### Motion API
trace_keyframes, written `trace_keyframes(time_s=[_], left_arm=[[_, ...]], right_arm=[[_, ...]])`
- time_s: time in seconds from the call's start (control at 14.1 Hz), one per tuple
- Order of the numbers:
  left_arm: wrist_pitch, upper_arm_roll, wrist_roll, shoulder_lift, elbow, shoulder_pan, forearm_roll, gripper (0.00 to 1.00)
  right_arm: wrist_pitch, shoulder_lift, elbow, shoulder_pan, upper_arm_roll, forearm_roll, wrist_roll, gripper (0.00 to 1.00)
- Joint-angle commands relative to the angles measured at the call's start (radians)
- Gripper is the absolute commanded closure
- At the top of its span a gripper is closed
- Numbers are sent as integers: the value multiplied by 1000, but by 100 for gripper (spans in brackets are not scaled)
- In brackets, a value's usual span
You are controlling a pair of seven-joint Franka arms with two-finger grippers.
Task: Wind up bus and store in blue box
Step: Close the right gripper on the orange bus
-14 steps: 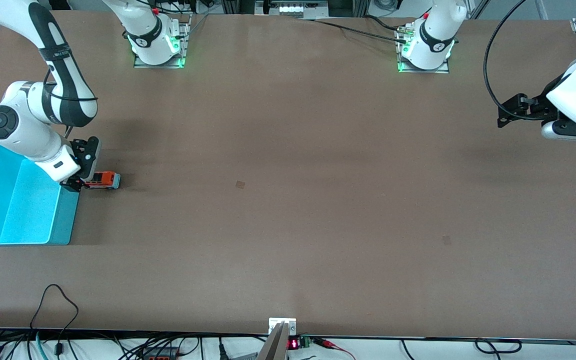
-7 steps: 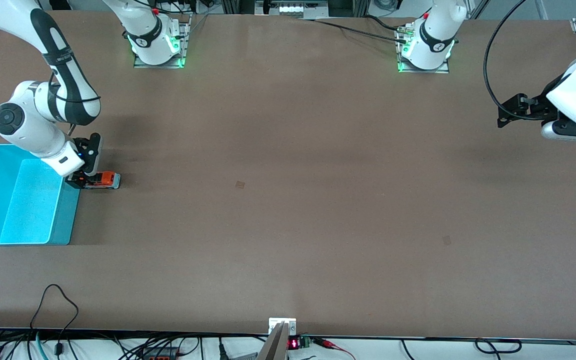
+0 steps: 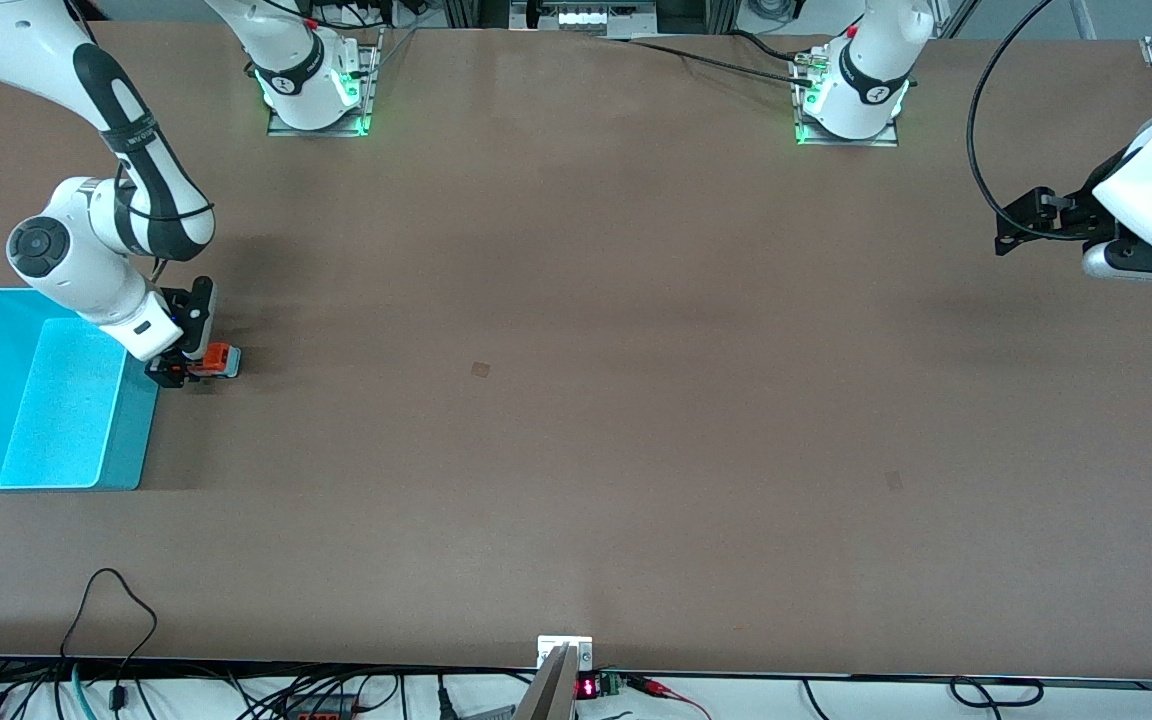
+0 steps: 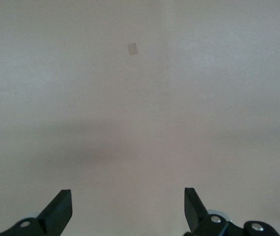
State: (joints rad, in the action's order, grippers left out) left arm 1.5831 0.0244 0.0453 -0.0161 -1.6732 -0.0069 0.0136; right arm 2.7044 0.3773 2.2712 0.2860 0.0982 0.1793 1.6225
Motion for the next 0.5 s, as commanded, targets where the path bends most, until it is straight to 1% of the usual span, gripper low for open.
trace_keyframes(time_s=[0.0, 0.07, 0.14, 0.21, 0.28, 0.36, 0.43], left_arm=[[-11, -4, -9, -8, 1, -4, -20, 0], [-11, -4, -9, -8, 1, -4, -20, 0], [-11, -4, -9, -8, 1, -4, -20, 0], [-12, -4, -9, -8, 1, -5, -20, 0], [-12, -4, -9, -8, 1, -5, -20, 0], [-12, -4, -9, -8, 1, -5, -20, 0], [-12, -4, -9, -8, 1, -5, -20, 0]], right_arm=[[23, 5, 5, 24, 18, 14, 19, 2], [22, 5, 4, 22, 18, 14, 19, 26], [21, 5, 4, 22, 18, 14, 17, 53], [23, 5, 4, 22, 18, 14, 8, 77], [23, 5, 1, 21, 18, 14, 7, 93], [23, 3, 1, 21, 20, 14, 2, 100], [25, 3, -1, 18, 20, 9, -6, 100]])
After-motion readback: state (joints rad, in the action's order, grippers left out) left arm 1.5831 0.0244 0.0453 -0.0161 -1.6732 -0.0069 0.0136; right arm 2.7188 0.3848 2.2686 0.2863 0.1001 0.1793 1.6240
